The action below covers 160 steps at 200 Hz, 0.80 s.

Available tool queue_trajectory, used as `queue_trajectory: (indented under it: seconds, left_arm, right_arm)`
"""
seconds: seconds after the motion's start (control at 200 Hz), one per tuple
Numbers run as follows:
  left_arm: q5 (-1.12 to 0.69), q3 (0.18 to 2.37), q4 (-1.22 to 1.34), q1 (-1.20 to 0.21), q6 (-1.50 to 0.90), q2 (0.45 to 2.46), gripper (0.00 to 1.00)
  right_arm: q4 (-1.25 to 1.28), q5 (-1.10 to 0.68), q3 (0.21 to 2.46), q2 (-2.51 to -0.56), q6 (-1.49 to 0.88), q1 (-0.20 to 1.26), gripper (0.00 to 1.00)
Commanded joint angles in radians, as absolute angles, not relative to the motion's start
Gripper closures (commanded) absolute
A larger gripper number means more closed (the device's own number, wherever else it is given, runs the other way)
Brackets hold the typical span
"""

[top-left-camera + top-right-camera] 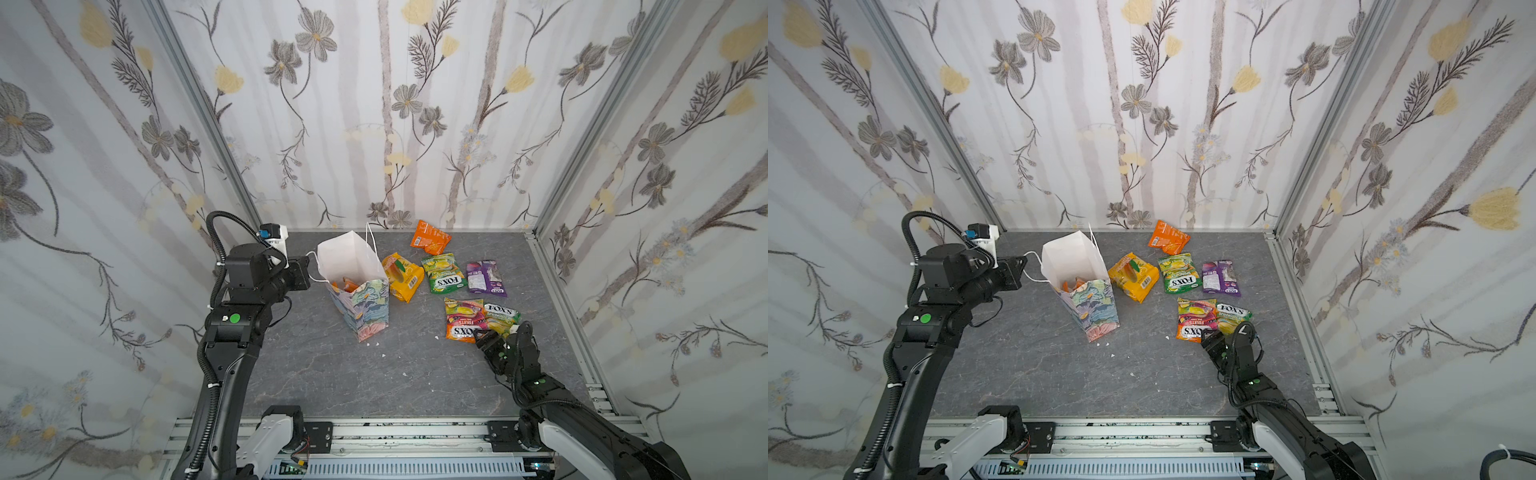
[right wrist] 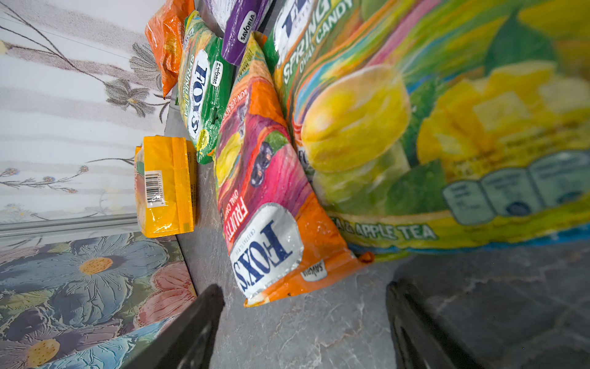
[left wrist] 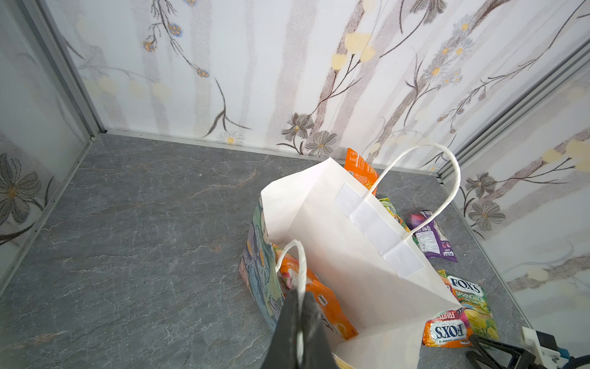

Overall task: Place the snacks into the paper bag
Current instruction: Pick up the snack from the middle-right of the table.

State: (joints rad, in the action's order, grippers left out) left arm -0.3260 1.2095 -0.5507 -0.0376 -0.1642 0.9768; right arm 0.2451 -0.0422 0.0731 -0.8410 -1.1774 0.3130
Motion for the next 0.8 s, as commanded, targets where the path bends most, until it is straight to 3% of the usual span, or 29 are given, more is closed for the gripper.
queue_trajectory:
  seconds: [0.0, 0.185, 0.46, 0.589, 0.794]
  left_arm:
    - [-0.328, 1.213, -0.525, -0.037, -0.163, 0.974, 1.00]
    - [-0.321, 1.209, -0.529, -0.037, -0.155, 0.974, 1.00]
    - [-0.314, 1.208, -0.531, -0.037, -0.150, 0.972, 1.00]
    - [-0.312, 1.212, -0.534, -0.037, -0.147, 0.973, 1.00]
    - [-0.310, 1.212, -0.535, -0.037, -0.145, 0.971, 1.00]
  right_arm:
    - [0.284, -0.044, 0.069, -0.866, -1.192, 0.312, 0.23]
    - [0.334, -0.044, 0.055, -0.920, -1.199, 0.312, 0.30]
    - [0.379, -0.052, 0.057, -0.983, -1.200, 0.312, 0.50]
    - [0.384, -0.056, 0.056, -0.994, -1.195, 0.313, 0.54]
    - [0.385, -0.042, 0.054, -0.983, -1.195, 0.312, 0.71]
